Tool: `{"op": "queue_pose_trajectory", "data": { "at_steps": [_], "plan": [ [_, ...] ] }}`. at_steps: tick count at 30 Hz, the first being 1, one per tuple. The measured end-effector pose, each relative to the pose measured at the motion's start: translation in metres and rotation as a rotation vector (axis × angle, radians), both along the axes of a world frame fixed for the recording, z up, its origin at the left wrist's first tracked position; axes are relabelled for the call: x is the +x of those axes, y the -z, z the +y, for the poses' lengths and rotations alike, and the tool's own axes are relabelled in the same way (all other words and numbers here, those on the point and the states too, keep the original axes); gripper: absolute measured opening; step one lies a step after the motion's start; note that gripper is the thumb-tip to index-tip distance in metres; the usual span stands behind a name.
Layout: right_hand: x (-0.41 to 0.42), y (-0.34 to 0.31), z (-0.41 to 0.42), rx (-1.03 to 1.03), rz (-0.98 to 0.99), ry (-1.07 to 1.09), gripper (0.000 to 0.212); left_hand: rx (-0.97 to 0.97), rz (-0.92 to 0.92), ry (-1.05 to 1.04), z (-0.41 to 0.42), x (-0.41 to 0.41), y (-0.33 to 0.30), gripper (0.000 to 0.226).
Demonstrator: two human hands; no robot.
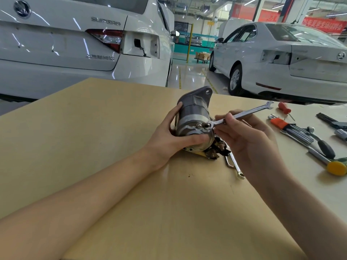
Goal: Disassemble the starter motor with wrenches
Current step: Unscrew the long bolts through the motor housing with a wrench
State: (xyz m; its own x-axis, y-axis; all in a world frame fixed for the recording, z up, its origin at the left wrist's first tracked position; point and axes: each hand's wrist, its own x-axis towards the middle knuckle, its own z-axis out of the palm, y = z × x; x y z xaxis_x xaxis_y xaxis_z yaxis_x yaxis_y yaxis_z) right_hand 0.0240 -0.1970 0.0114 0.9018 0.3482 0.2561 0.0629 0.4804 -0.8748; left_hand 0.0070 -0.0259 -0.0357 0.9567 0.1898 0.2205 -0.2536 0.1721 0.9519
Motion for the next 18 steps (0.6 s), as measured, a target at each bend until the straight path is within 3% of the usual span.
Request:
{"op": "queue_pose_trajectory", "data": {
  "at_steps": [11, 18],
  "plan": [
    [-0.004, 0.001, 0.0, -0.093, -0.146, 0.073, 0.019, -0.009, -0.009, 0.015, -0.001, -0.001, -0.003, 0.118],
    [-0.007, -0.02, 0.008, -0.329, -0.559, 0.179, 0.021, -0.03, -0.021, 0.016, -0.001, 0.001, -0.001, 0.117]
  ]
}}
